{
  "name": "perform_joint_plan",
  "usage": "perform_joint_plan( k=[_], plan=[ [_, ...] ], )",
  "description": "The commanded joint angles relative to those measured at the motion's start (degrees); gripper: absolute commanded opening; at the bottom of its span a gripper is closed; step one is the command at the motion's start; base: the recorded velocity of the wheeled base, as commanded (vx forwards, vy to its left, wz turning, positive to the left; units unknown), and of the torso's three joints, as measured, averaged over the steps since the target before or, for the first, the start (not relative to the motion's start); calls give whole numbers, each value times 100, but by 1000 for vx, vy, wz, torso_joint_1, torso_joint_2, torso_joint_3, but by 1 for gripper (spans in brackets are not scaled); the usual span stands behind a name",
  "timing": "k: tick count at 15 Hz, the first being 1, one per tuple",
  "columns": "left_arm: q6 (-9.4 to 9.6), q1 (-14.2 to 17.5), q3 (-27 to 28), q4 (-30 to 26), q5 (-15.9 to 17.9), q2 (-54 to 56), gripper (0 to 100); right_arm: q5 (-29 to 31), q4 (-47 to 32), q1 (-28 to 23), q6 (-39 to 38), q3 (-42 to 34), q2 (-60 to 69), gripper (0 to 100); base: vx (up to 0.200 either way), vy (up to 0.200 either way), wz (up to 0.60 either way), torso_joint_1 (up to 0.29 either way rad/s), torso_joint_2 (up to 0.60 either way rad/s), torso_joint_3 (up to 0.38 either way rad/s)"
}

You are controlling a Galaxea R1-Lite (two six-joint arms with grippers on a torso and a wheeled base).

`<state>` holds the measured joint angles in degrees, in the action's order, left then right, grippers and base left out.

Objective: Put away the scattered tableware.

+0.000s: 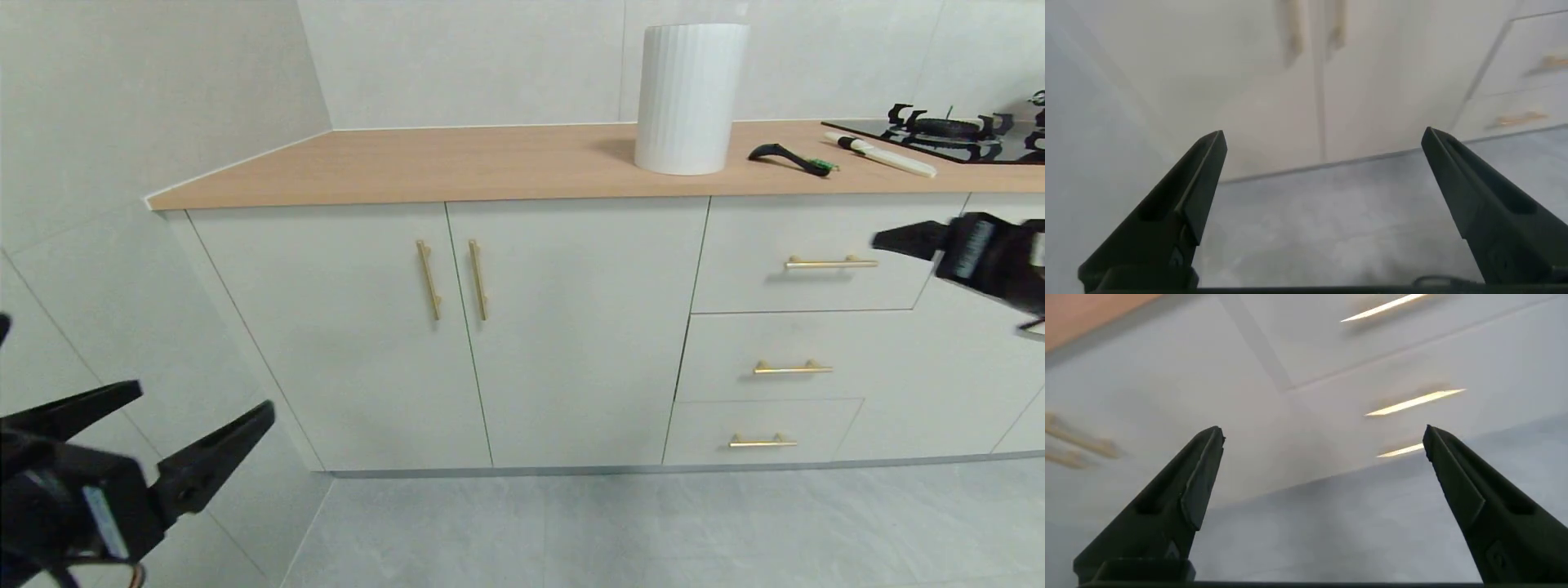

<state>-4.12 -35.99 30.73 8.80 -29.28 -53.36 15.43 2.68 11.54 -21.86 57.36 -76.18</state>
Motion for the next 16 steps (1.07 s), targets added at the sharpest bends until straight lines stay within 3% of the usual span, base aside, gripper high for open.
perform_joint_plan(
  k=[1, 2, 3, 4, 5, 6, 7, 9, 10, 11, 13, 14, 16],
  plan=[
    [96, 769, -1438, -291, 1, 2312, 100, -67, -110, -1216, 1201, -1992, 3382, 100, 0, 0, 0, 0, 0, 0],
    [157, 1111, -1676, -669, 1, 2954, 100, -67, -145, -1216, 1465, -2369, 4260, 100, 0, 0, 0, 0, 0, 0],
    [192, 1261, -1720, -880, 1, 3209, 100, -58, -242, -1216, 1623, -2475, 4621, 100, 0, 0, 0, 0, 0, 0],
    [201, 1727, -1746, -1241, 19, 3587, 100, -40, -734, -1216, 1755, -2528, 5245, 100, 0, 0, 0, 0, 0, 0],
    [201, 2017, -1834, -1320, 54, 3736, 100, -23, -1059, -1216, 1755, -2563, 5561, 100, 0, 0, 0, 0, 0, 0],
    [236, 2535, -2159, -1320, 160, 4035, 100, -58, -1402, -1216, 1764, -2739, 6141, 100, 0, 0, 0, 0, 0, 0],
    [421, 2957, -2379, -1328, 353, 4474, 100, -67, -1560, -1216, 1764, -3037, 6598, 100, 0, 0, 0, 0, 0, 0],
    [544, 3520, -2730, -1328, 766, 5107, 100, -93, -1569, -1190, 1764, -3459, 7091, 100, 0, 0, 0, 0, 0, 0],
    [658, 3599, -2748, -1302, 1065, 5336, 100, -286, -1560, -1102, 1773, -3653, 7372, 100, 0, 0, 0, 0, 0, 0],
    [685, 3599, -2774, -1267, 1082, 5336, 100, -691, -1560, -1119, 1799, -3846, 7609, 100, 0, 0, 0, 0, 0, 0],
    [702, 3599, -2818, -1170, 1135, 5336, 100, -919, -1481, -1128, 1781, -4198, 7618, 100, 0, 0, 0, 0, 0, 0],
    [685, 3599, -2827, -1161, 1311, 5336, 100, -946, -1464, -1128, 1790, -4496, 7618, 100, 0, 0, 0, 0, 0, 0],
    [685, 3599, -2836, -1153, 1997, 5336, 100, -1086, -927, -1128, 2045, -5340, 7618, 100, 0, 0, 0, 0, 0, 0]
  ],
)
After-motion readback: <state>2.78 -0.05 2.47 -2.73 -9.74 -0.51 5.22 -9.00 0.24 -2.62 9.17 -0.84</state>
